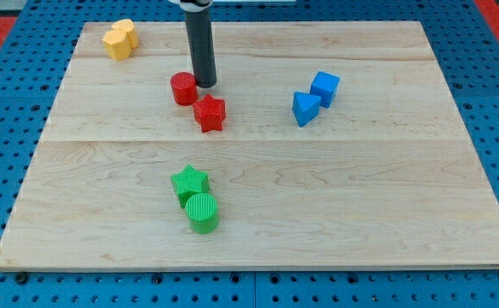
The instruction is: Slide red circle to the right of yellow hexagon
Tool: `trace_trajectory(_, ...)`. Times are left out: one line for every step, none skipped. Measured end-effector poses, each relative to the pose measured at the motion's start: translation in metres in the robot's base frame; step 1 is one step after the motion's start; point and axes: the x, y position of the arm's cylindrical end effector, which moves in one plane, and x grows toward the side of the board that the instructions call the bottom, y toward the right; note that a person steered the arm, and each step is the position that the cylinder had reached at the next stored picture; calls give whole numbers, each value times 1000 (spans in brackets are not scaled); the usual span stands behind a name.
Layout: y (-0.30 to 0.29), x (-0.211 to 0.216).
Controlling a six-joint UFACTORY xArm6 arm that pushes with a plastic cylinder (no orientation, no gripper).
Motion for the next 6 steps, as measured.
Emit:
trace_trajectory(-1,34)
trace_trajectory(-58,12)
trace_trajectory(-64,-44)
trace_trajectory(-40,-42)
trace_trajectory(-28,-68)
trace_trajectory(-72,-80)
